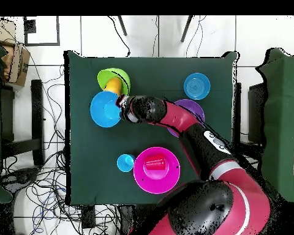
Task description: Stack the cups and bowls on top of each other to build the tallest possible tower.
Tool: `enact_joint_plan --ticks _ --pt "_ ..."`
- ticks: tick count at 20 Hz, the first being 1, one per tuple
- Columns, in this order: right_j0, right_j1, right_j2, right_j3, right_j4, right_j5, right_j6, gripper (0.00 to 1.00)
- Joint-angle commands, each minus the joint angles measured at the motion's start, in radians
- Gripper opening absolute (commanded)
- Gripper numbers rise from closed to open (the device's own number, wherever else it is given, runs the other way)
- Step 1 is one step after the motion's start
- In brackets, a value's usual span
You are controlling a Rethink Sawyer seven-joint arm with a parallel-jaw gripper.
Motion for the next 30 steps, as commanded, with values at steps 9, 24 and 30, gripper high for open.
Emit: enact_joint_plan --ticks 9,24,30 --pt "-0.25 0.165 0.334 0.077 -0.16 0.014 -0.306 0.0" --pt "-0.193 0.039 0.289 0.048 -0.198 0.143 -0.201 0.0" --pt "-0.17 -0.022 0.285 0.039 -0.186 0.174 -0.179 0.0"
